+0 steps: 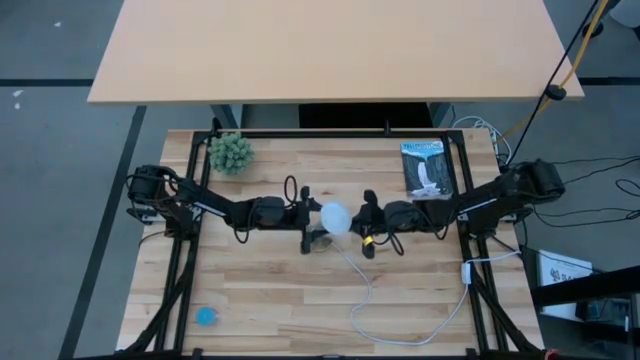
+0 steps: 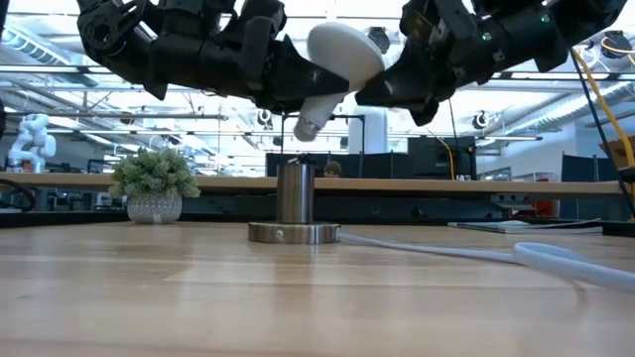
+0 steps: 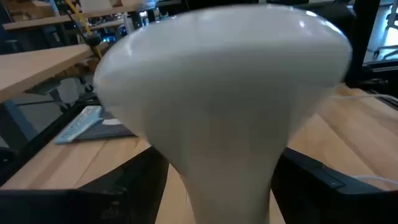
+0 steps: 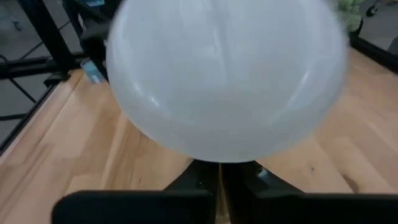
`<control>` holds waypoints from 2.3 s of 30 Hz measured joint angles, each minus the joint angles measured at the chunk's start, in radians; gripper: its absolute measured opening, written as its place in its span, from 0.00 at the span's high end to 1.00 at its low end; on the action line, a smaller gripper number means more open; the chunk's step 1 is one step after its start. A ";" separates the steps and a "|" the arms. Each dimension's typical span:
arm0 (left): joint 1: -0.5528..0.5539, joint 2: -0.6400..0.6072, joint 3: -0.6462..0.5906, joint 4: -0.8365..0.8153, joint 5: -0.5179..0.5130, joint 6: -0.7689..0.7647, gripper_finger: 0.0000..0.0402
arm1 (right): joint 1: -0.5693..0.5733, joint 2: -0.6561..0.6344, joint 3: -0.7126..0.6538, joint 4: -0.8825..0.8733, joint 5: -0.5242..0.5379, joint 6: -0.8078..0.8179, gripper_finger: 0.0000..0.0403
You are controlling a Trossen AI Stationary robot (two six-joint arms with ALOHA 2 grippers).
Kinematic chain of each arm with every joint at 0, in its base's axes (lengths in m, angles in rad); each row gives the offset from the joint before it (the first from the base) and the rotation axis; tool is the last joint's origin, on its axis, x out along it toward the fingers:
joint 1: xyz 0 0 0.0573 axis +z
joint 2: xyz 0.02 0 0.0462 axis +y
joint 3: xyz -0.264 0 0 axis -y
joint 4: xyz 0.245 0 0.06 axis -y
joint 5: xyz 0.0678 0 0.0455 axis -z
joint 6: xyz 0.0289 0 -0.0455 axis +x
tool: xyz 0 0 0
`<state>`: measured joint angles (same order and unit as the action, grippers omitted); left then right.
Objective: Screw lightbulb
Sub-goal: Insert the white light bulb into the gold lamp
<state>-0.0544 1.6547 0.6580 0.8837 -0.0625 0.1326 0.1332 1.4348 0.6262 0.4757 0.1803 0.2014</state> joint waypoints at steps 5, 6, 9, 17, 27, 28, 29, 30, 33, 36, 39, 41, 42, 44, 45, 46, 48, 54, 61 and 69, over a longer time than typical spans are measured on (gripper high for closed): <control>0.000 0.000 0.000 0.003 0.000 -0.003 0.36 | 0.000 0.005 -0.001 -0.011 -0.018 0.043 0.84; 0.000 0.000 0.000 0.007 0.000 -0.002 0.36 | 0.000 0.005 -0.001 -0.014 -0.024 0.048 0.80; 0.000 0.000 0.000 0.043 0.001 -0.002 0.36 | 0.000 0.011 -0.001 -0.015 -0.024 0.070 0.70; 0.000 0.000 0.000 0.078 0.001 -0.006 0.36 | 0.000 0.118 -0.001 0.154 -0.015 0.092 0.49; 0.000 0.000 0.000 0.077 0.002 -0.045 0.36 | -0.001 0.236 0.000 0.374 0.053 -0.033 0.46; 0.000 0.000 0.000 0.077 0.002 -0.045 0.36 | -0.001 0.249 0.000 0.397 0.053 -0.038 0.46; 0.000 0.000 0.000 0.078 0.002 -0.045 0.36 | -0.003 0.259 0.000 0.413 0.053 -0.044 0.46; 0.000 0.000 0.000 0.078 0.002 -0.045 0.36 | -0.003 0.270 0.000 0.435 0.053 -0.051 0.46; 0.000 0.000 0.000 0.078 0.002 -0.046 0.36 | -0.009 0.295 0.000 0.500 0.053 -0.067 0.46; 0.000 0.000 0.000 0.078 0.002 -0.047 0.36 | -0.014 0.314 0.000 0.543 0.051 -0.072 0.46; 0.000 0.000 0.000 0.078 0.002 -0.047 0.36 | -0.014 0.323 0.000 0.554 0.051 -0.073 0.46; 0.000 0.000 0.000 0.078 0.002 -0.047 0.36 | -0.015 0.326 0.000 0.553 0.052 -0.081 0.46; 0.000 0.000 0.000 0.077 0.002 -0.047 0.36 | -0.016 0.326 0.000 0.554 0.054 -0.082 0.46; 0.000 0.000 0.000 0.077 0.002 -0.047 0.36 | -0.016 0.326 0.000 0.569 0.054 -0.085 0.49; 0.000 0.000 0.000 0.076 0.002 -0.047 0.36 | -0.017 0.326 0.000 0.579 0.055 -0.091 0.52; 0.000 0.000 0.000 0.074 0.002 -0.047 0.36 | -0.017 0.326 0.000 0.587 0.055 -0.097 0.55; 0.000 0.000 0.000 0.073 0.002 -0.047 0.36 | -0.017 0.326 0.000 0.593 0.055 -0.117 0.63; 0.000 0.000 0.000 0.068 0.002 -0.045 0.36 | -0.017 0.326 0.000 0.590 0.055 -0.134 0.69; 0.000 -0.001 0.000 0.051 0.002 -0.023 0.36 | -0.016 0.293 0.000 0.554 0.055 -0.135 0.69; 0.001 -0.001 0.001 0.045 0.005 -0.026 0.36 | -0.016 0.187 0.000 0.372 0.058 -0.135 0.69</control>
<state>-0.0536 1.6534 0.6586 0.9289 -0.0570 0.1065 0.1173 1.6218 0.6258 0.8474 0.2382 0.0665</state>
